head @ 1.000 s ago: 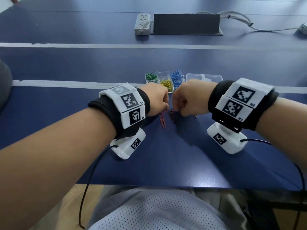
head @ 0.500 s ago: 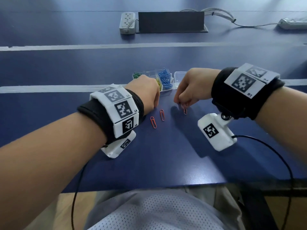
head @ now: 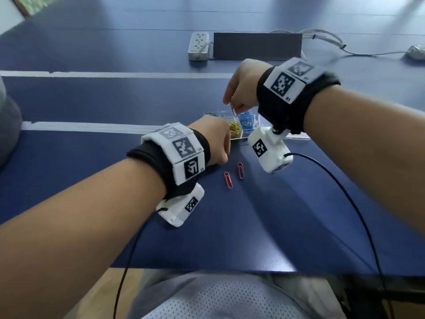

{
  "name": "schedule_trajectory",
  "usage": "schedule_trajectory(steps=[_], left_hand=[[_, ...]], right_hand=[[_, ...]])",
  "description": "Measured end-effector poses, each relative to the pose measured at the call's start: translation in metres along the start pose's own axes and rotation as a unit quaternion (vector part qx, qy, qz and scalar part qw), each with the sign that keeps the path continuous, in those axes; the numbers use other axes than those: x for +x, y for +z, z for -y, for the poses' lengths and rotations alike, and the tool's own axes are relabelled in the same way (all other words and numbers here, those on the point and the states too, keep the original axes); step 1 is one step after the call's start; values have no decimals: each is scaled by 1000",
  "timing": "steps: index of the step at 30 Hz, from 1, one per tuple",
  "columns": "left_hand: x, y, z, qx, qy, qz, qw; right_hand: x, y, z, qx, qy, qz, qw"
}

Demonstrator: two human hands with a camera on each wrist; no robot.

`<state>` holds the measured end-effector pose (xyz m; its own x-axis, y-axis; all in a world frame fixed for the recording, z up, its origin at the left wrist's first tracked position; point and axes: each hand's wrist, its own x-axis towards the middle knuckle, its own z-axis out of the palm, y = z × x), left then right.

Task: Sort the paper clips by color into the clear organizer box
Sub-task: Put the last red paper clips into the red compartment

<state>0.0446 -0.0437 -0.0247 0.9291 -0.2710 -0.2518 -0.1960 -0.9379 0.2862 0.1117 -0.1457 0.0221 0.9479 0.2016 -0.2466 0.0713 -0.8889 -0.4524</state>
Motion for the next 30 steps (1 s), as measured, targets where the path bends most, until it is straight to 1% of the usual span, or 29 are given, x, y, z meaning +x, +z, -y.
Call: schedule_trajectory(steps=[1, 3, 6, 7, 9, 11, 13, 15, 16, 20, 22, 27, 30], left_hand=[[-1, -4, 3, -32, -15, -10, 999], [0, -13, 8, -94, -37, -39, 994], [10, -28, 16, -181, -58, -88, 978], [14, -31, 17, -210, -63, -103, 970], [24, -36, 15, -247, -67, -131, 958], [33, -39, 12, -240, -71, -155, 956], [41, -41, 8, -205, -71, -172, 961], [47, -43, 4, -172, -64, -177, 967], [50, -43, 3, -151, -58, -177, 971], [60, -36, -3, -53, -17, -167, 984], [64, -32, -5, -32, 2, -153, 988], [68, -26, -3, -56, -3, -150, 987], [64, -25, -1, -84, 3, -171, 982]], right_hand=[[2, 1, 2, -2, 4, -4, 1000], [12, 4, 3, -42, 18, -25, 999], [40, 10, -8, -91, 28, -36, 995], [42, 10, -7, -93, 26, -33, 995], [23, 7, 4, -79, 26, -23, 996], [18, 5, 4, -46, 23, -20, 998], [19, 4, 1, 16, 26, -16, 999], [15, 2, -4, 77, 30, -25, 996], [12, 1, -6, 86, 30, -30, 995], [4, -7, -18, 73, 17, -25, 997], [-1, -11, -27, 61, 9, -18, 998], [-15, -15, -52, 33, 3, -18, 999], [-26, -9, -64, -41, -22, 0, 999]])
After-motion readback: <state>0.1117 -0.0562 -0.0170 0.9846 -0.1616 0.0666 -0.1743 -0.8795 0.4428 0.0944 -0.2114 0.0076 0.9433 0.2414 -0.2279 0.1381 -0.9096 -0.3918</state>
